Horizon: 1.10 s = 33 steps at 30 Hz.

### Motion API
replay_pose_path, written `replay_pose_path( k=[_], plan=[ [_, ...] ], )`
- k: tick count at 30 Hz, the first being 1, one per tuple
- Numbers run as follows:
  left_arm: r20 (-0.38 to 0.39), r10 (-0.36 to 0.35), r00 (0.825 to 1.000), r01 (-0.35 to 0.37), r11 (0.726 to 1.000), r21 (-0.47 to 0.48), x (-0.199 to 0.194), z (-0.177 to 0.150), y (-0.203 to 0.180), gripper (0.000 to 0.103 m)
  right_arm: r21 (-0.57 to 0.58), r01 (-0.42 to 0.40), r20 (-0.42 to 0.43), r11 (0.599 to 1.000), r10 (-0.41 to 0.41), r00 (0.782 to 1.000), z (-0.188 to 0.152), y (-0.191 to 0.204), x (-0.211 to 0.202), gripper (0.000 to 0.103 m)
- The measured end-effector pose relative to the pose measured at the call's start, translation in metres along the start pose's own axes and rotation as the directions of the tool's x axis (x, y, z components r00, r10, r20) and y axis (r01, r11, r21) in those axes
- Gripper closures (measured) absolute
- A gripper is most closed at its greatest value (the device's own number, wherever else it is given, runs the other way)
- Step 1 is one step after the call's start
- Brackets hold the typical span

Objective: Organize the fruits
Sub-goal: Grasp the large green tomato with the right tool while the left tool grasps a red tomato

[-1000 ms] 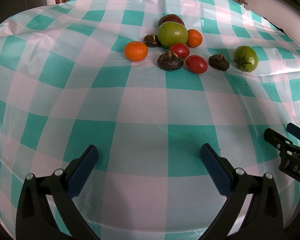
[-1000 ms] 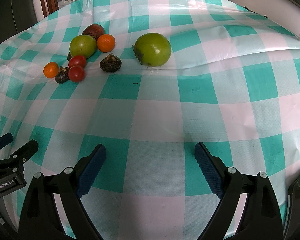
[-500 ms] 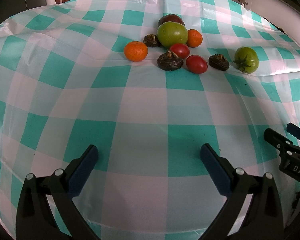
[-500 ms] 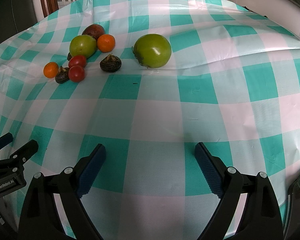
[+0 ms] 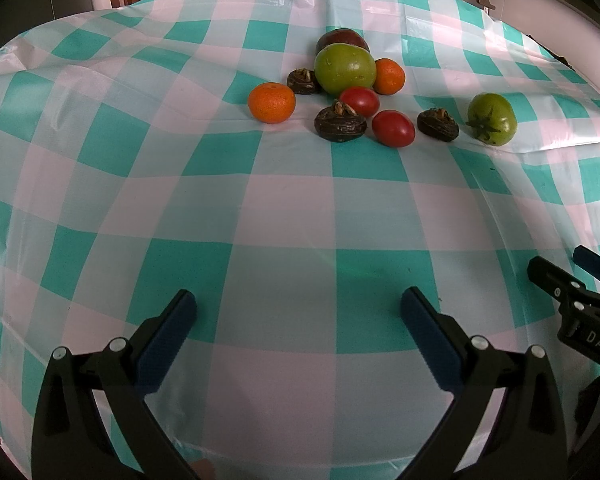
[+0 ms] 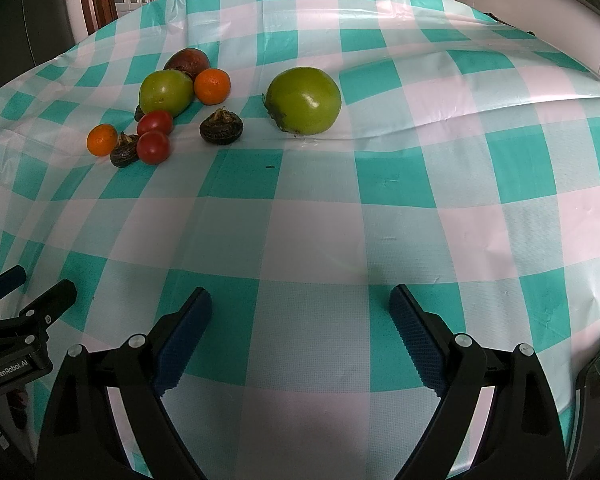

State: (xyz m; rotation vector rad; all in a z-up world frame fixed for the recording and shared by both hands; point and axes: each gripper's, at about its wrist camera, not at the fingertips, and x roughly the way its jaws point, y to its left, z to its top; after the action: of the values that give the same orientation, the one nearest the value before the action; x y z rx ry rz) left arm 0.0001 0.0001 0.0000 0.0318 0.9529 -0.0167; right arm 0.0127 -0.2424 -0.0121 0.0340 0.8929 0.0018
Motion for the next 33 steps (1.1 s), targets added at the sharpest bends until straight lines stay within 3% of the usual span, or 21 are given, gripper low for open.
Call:
replay_pose_path(
  k=[16,20,23,25,29,33],
  plan=[
    [0.000,0.000,1.000,0.000,1.000,0.000,0.000,0.000,0.000,0.001,-0.035,-0.026,-0.017,0.999,0.026,1.000,0.004,0.002,-0.002,0.016],
    [0.000,-0.001,1.000,0.001,1.000,0.000,0.001,0.000,0.000,0.001,0.038,-0.070,0.050,0.997,0.068,0.996,0.028,-0.024,0.003,0.016],
    [0.000,-0.003,1.000,0.003,1.000,0.001,0.001,0.000,0.000,0.001,0.025,-0.066,0.097,0.998,0.063,0.993,0.060,-0.030,0.018,0.016],
    [0.000,-0.004,1.000,0.004,1.000,0.001,0.001,0.001,0.000,0.001,0.014,-0.066,0.099,0.998,0.064,0.993,0.076,-0.028,0.030,0.017],
    [0.000,-0.004,1.000,0.004,1.000,0.000,0.002,0.002,0.001,0.001,0.090,-0.182,0.134,0.979,0.169,0.976,0.106,-0.030,0.048,0.017],
    [-0.001,-0.004,1.000,0.004,1.000,0.000,0.003,0.003,0.001,0.001,0.086,-0.158,0.113,0.984,0.148,0.983,0.126,-0.015,0.067,0.022]
  ],
)
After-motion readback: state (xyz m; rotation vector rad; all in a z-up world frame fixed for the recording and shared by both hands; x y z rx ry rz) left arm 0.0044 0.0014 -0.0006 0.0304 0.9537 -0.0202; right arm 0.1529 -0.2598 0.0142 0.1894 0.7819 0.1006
